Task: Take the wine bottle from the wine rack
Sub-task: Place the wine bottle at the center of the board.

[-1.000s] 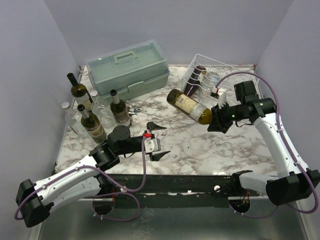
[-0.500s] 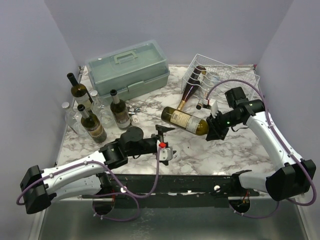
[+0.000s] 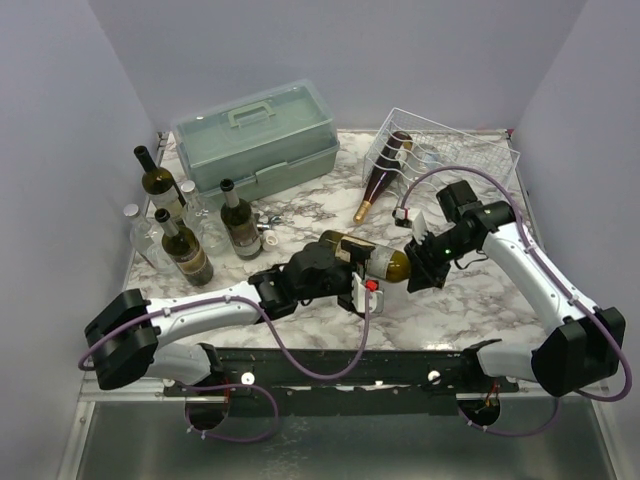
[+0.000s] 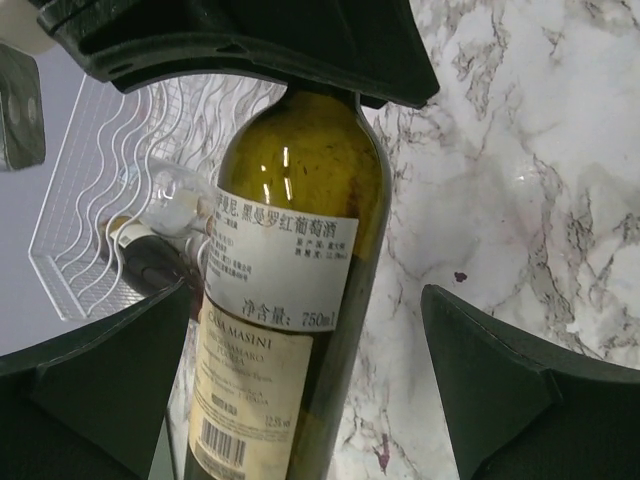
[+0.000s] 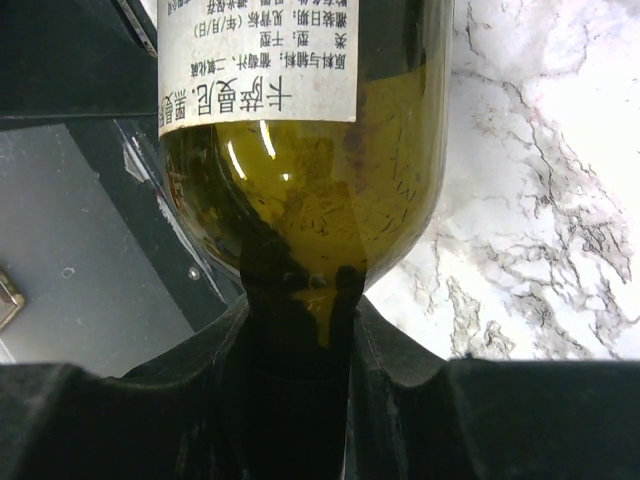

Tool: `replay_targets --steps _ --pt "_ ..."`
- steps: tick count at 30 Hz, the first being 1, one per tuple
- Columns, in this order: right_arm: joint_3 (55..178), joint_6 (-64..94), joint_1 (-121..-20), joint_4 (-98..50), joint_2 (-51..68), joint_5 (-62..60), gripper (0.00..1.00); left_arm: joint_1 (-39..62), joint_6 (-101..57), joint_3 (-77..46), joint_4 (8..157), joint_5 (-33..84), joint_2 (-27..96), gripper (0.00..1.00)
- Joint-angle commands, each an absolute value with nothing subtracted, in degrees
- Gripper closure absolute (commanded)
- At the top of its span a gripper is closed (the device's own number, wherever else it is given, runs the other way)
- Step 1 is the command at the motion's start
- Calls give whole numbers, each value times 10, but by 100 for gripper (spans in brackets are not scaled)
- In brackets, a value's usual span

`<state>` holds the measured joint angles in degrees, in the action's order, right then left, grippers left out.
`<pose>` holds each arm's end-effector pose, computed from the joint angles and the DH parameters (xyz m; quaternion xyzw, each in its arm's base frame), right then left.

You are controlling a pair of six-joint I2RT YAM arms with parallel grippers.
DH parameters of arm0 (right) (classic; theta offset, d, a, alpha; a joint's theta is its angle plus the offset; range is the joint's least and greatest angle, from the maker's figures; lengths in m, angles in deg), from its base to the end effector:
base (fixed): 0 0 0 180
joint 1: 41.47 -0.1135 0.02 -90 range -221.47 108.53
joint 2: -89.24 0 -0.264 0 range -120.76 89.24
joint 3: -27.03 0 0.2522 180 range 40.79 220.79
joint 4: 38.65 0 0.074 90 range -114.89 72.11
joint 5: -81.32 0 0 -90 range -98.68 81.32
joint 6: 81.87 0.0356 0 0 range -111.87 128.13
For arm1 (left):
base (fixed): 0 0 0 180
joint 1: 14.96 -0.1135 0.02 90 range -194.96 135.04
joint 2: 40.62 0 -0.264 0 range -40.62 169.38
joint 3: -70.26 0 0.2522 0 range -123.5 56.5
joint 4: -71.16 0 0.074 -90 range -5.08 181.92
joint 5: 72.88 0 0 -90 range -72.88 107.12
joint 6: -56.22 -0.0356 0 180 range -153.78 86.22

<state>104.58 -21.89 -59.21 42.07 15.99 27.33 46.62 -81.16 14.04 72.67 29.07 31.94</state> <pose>0.2027 0.0868 0.2853 -0.4157 0.8487 0.2931 0.1446 0.1299 -0.2555 0.2611 0.6899 0.4171 -0.1559 0.5708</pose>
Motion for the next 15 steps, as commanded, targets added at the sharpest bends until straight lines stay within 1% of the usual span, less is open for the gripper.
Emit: replay_targets --steps 1,9,15 --pt "1054 -214 -600 387 159 312 100 469 -830 108 684 273 358 1" --pt "1060 -208 -610 387 150 317 100 469 -839 85 665 262 421 1" --pt "1059 -207 -614 390 150 323 100 469 -854 65 655 226 461 1"
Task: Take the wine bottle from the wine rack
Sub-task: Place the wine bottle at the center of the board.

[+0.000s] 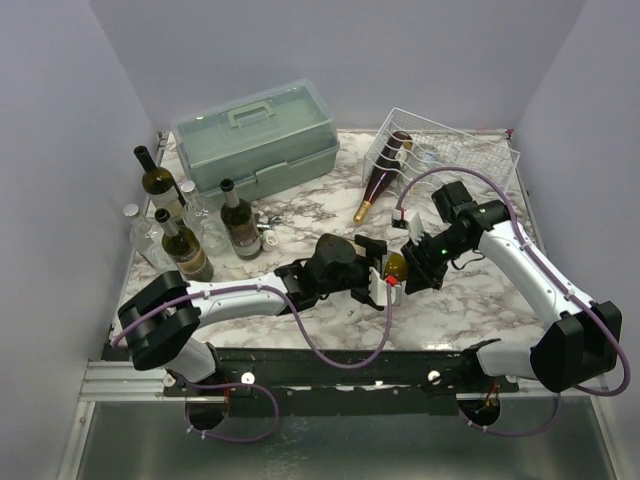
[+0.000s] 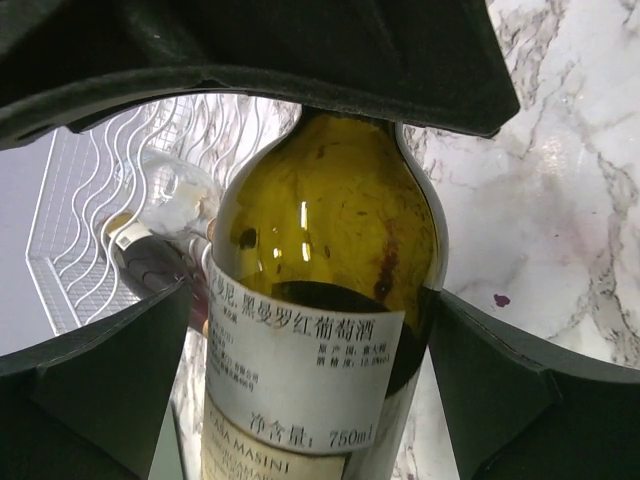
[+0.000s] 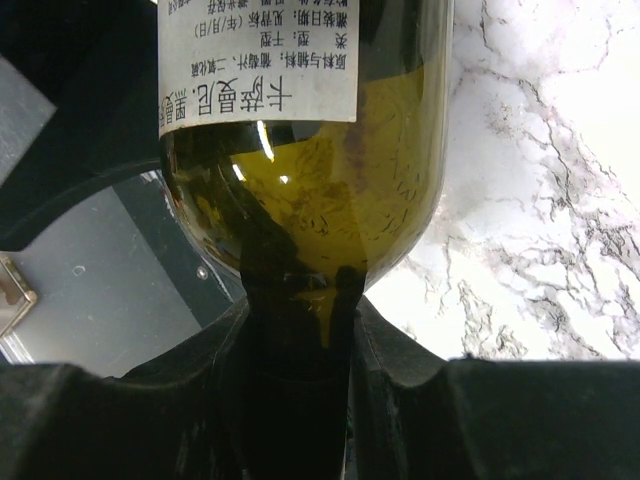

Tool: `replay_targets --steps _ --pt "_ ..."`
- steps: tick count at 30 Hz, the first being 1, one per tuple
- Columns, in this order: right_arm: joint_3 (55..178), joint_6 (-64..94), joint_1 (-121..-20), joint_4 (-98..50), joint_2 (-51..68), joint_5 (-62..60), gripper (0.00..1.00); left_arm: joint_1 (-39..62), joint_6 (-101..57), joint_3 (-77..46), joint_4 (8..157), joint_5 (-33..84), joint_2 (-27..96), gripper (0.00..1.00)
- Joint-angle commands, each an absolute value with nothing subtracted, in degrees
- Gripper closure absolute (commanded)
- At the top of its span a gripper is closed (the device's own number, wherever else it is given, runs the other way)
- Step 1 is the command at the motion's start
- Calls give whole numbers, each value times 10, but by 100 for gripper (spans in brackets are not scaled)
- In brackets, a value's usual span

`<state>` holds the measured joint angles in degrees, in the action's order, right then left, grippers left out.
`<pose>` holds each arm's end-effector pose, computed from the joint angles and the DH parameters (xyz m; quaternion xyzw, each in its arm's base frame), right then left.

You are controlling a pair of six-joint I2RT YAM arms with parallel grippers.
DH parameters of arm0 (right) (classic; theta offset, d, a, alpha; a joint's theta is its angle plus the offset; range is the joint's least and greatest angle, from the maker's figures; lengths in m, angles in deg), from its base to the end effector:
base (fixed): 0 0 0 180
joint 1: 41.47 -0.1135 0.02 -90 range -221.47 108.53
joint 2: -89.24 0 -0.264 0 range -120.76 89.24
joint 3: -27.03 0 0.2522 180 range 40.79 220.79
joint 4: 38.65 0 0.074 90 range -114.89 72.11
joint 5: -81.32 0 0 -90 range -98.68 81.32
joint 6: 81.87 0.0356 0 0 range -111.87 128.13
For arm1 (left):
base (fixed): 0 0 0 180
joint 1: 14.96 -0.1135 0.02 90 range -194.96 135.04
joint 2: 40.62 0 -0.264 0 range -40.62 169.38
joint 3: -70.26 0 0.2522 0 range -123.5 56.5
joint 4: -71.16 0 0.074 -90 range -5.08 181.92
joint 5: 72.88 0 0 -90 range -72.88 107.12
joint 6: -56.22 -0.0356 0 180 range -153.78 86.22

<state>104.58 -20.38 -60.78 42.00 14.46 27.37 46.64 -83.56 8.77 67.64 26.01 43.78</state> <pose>0.2046 0.0939 0.2799 -0.4131 0.8512 0.2987 0.1247 0.1519 -0.2925 0.2418 0.6973 0.4216 -0.1222 0.5666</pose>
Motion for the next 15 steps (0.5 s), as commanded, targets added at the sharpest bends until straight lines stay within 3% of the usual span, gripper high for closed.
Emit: replay_targets --steps 1,7,11,14,15 --pt "1058 -207 -613 391 150 324 100 469 -854 64 654 223 467 1" --pt "1056 -207 -617 389 147 327 100 470 -849 64 653 213 483 3" --pt "1057 -207 -618 389 141 327 100 470 -843 60 653 206 489 15" --pt "1057 -207 -619 389 138 329 100 471 -837 56 654 205 491 44" --pt "1056 -207 -619 389 137 329 100 470 -835 57 653 205 491 59"
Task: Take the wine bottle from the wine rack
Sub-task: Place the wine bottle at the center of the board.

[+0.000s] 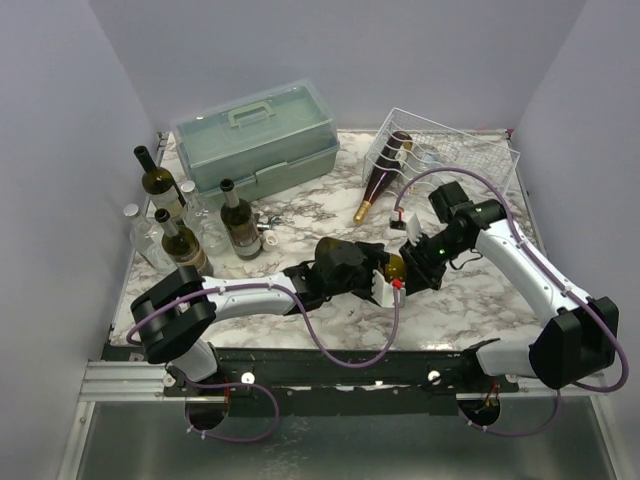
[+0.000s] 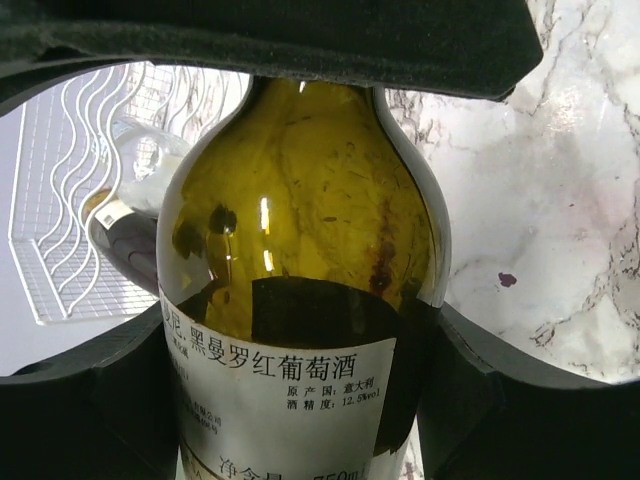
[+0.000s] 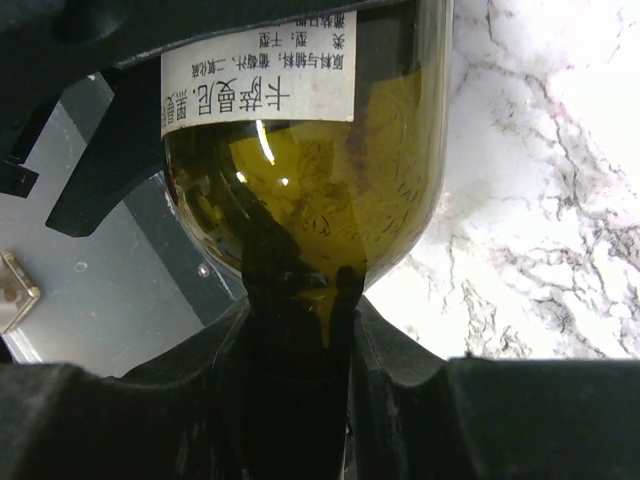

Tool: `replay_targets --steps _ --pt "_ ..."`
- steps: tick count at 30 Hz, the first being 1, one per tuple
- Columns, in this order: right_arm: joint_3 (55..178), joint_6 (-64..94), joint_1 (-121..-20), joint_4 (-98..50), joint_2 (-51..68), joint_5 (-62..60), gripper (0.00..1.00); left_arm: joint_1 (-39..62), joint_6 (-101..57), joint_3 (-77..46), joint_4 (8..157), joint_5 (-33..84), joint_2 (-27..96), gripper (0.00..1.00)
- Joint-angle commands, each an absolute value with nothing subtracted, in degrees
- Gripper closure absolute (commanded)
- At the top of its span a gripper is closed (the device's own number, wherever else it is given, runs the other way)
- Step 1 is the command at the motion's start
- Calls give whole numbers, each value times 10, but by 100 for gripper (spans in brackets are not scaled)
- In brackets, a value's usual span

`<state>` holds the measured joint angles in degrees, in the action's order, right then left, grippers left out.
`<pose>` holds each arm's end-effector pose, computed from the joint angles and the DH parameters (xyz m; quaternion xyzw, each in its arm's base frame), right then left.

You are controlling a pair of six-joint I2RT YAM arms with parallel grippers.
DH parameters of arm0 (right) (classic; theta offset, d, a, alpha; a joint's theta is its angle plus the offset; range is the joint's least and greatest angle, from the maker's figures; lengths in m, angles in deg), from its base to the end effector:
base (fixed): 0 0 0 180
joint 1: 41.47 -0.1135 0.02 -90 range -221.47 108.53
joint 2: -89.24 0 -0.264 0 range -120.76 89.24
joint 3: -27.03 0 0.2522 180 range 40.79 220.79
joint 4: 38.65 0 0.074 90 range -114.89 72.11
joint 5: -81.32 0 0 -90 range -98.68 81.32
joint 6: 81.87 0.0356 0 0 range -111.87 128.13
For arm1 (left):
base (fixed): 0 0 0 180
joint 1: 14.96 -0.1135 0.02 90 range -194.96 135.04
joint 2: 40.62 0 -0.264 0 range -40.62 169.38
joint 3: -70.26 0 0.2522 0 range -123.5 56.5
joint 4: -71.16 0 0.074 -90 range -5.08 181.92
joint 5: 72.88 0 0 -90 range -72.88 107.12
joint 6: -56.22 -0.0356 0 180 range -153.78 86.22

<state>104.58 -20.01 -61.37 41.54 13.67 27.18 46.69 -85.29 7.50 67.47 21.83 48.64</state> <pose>0.2066 0.0970 0.2772 -0.4141 0.8516 0.2984 0.1195 0.1604 -0.3034 0.2225 0.7072 0.4394 -0.0830 0.5477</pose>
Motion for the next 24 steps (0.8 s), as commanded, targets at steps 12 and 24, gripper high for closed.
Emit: replay_targets --steps 12,24 --pt "1062 -204 -621 396 109 341 69 471 -815 72 653 211 465 100" --pt "1075 -210 -621 406 75 370 32 471 -812 96 649 204 453 100"
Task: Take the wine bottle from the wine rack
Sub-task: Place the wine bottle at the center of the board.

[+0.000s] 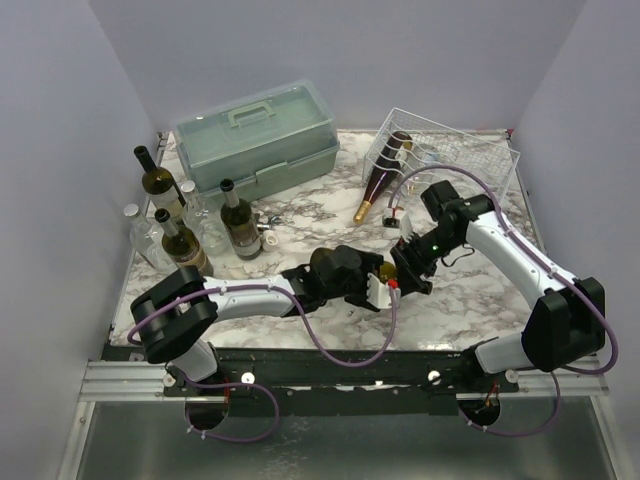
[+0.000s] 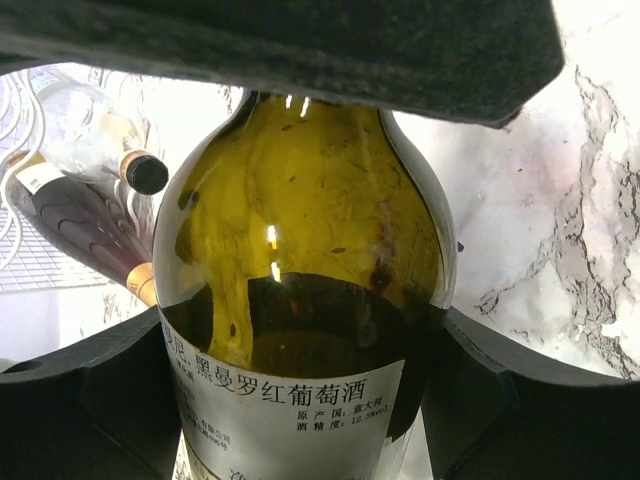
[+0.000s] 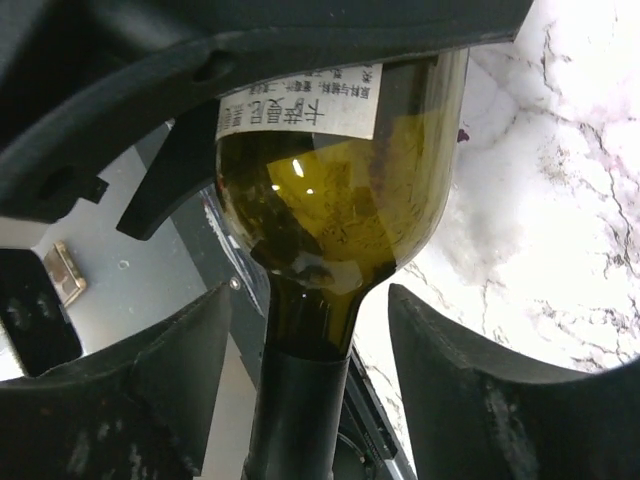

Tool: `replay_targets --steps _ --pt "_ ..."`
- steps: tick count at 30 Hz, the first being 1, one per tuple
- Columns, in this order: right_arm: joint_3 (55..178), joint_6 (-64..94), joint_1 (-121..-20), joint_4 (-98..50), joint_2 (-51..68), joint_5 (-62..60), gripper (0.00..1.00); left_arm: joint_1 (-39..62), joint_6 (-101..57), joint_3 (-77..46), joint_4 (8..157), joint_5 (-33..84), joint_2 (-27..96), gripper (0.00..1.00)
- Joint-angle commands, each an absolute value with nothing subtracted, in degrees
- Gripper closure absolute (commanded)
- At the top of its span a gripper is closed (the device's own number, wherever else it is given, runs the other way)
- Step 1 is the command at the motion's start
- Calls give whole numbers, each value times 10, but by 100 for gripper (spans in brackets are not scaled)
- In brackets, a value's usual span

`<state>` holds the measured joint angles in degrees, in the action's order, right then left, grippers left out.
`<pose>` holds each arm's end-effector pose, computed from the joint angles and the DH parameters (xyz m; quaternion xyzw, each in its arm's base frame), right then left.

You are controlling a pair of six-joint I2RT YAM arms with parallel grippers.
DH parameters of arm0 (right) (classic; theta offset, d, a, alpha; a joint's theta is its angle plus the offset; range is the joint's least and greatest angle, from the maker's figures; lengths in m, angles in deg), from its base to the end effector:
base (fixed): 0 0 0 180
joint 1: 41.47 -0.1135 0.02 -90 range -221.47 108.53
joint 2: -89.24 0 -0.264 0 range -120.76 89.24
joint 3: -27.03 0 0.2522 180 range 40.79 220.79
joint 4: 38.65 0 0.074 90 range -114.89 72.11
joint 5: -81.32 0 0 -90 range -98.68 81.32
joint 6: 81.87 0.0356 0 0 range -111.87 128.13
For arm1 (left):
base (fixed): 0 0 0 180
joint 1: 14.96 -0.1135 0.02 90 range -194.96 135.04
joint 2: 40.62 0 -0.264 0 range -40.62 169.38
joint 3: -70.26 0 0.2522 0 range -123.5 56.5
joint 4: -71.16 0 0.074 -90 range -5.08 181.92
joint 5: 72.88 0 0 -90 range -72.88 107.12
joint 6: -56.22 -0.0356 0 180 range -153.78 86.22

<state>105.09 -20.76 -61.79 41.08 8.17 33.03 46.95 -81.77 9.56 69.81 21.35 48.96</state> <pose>0.2202 0.1068 0.2613 -0.4088 0.8385 0.3499 0.0855 0.1559 -0.2977 0.2051 0.7105 0.4750 -0.0941 0.5106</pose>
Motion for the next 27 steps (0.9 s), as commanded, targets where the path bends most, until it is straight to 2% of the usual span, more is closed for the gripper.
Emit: replay_targets --steps 1,8,16,22,27 --pt "1080 -207 -621 406 74 371 31 471 -809 98 649 204 452 100" --pt "1162 -199 -621 423 83 368 22 471 -759 115 646 216 432 100" --pt "1262 -186 -614 425 98 369 21 471 -660 151 634 242 372 100" --pt "1328 -259 -602 484 92 477 17 471 -574 168 617 263 329 100" --pt "1303 -318 -603 450 138 548 15 471 -482 178 598 281 301 100"
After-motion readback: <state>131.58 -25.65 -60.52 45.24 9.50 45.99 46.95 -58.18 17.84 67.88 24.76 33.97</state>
